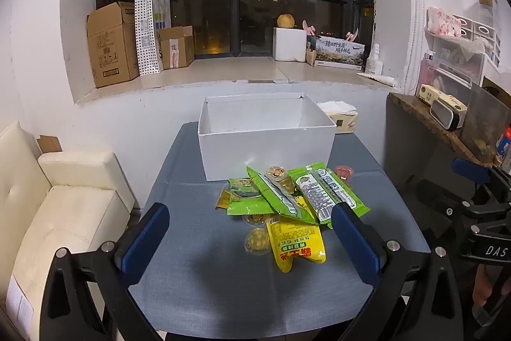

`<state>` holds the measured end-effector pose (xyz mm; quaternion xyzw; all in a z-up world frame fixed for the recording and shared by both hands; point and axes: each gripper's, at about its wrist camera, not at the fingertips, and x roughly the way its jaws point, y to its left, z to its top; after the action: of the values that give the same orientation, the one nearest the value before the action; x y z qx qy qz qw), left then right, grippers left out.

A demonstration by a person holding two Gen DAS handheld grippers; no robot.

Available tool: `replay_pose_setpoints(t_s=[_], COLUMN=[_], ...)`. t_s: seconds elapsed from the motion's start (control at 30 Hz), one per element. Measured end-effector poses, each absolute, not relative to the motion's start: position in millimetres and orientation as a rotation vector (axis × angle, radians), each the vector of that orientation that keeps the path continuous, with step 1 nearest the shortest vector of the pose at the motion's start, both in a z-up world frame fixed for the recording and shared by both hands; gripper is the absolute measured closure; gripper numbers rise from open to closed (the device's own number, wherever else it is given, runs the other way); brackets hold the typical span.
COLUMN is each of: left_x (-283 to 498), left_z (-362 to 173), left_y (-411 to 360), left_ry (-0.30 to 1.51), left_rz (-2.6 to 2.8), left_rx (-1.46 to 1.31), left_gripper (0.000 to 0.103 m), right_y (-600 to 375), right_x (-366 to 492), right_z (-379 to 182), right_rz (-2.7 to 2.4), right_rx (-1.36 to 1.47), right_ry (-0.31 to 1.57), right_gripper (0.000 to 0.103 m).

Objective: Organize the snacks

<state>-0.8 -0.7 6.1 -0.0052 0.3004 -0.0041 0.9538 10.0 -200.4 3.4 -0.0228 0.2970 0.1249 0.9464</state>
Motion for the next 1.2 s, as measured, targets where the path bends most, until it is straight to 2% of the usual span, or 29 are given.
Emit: replay_pose_setpoints(t_s=[1.2], left_x=[-3.6], left_z=[6.6], left_y=[0.1], left_ry=[0.611], left_rz=[-0.015], left_rx=[-0.009], left_gripper=[0.000], right_y=[-196.3], right_x=[4.7], right_z=[2.1], right_rz=[0.260], right_rx=[-0.045], right_ry=[0.599], right_gripper=[0.000])
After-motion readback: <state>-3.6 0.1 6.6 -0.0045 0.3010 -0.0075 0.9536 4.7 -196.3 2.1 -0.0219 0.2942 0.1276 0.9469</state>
